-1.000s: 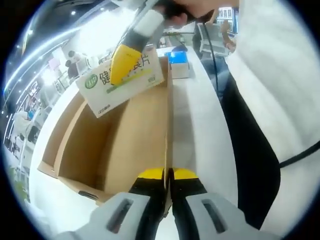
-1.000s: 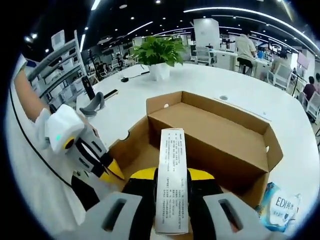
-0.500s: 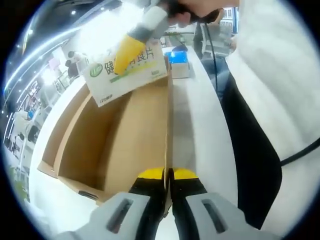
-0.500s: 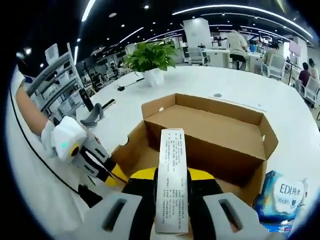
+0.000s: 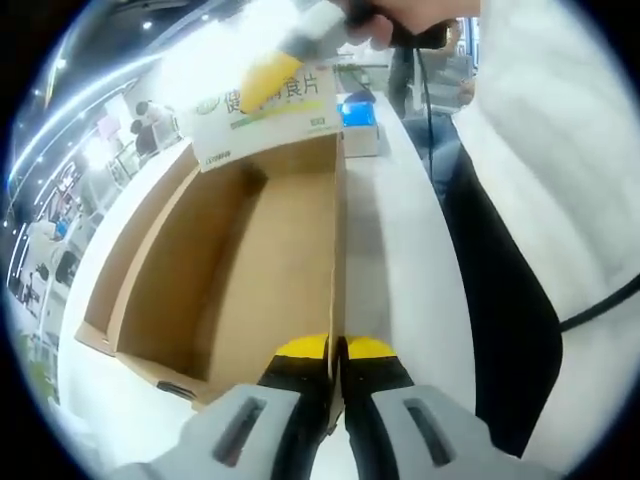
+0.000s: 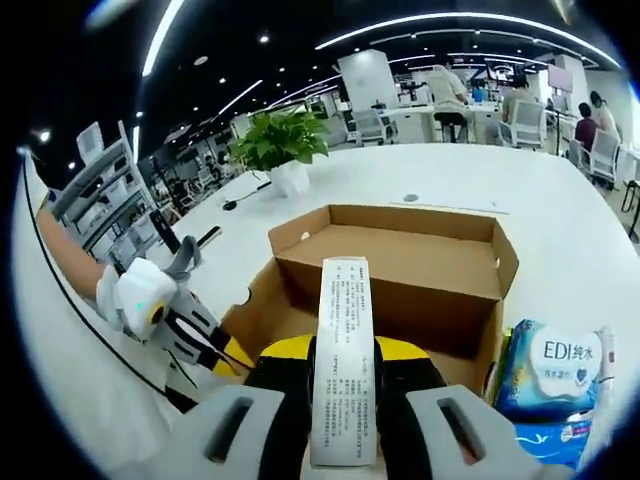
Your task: Operate the shoe box by opening the lid, removing the specified soft item, and placing it in the target area until the item is outside and the box remains undamaged.
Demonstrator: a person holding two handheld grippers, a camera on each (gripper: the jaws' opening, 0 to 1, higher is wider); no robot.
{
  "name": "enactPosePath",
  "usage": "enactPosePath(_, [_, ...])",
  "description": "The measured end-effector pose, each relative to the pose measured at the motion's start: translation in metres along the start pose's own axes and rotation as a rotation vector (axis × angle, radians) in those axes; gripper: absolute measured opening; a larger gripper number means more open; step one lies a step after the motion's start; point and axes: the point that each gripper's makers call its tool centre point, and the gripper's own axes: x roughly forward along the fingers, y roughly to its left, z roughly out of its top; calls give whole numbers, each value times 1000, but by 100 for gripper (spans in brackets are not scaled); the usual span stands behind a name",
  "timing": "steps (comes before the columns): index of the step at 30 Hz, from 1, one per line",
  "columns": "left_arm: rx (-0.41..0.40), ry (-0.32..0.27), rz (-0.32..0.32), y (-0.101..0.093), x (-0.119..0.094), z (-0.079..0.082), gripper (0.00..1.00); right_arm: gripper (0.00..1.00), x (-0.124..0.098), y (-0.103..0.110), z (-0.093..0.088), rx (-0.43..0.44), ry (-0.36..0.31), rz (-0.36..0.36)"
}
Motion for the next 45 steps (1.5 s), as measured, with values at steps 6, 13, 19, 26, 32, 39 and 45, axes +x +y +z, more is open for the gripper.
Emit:
enactPosePath(6, [2, -3, 1, -1, -1, 0, 3, 20, -27, -18, -8, 104, -61, -38])
enactPosePath(13, [-2, -1, -6, 0, -1, 0, 3, 20, -43, -31, -9, 163, -103, -73])
enactPosePath(19, [-2, -2, -4, -1, -2, 0, 3, 20, -46, -33, -11, 147, -109, -84])
enactPosePath(26, [-5, -1, -2, -1, -3, 0, 3, 20, -54, -37, -6, 175, -137, -96])
enactPosePath(32, [-4, -1, -19, -2, -3, 1, 2, 20, -65, -47, -7, 191, -141, -127])
enactPosePath(39, [-3, -1, -17, -2, -3, 0, 2, 20, -81, -62, -8, 201, -155, -170])
enactPosePath(45, [-6, 1, -20, -2, -3, 0, 2, 20, -89, -69, -9, 211, -171, -195])
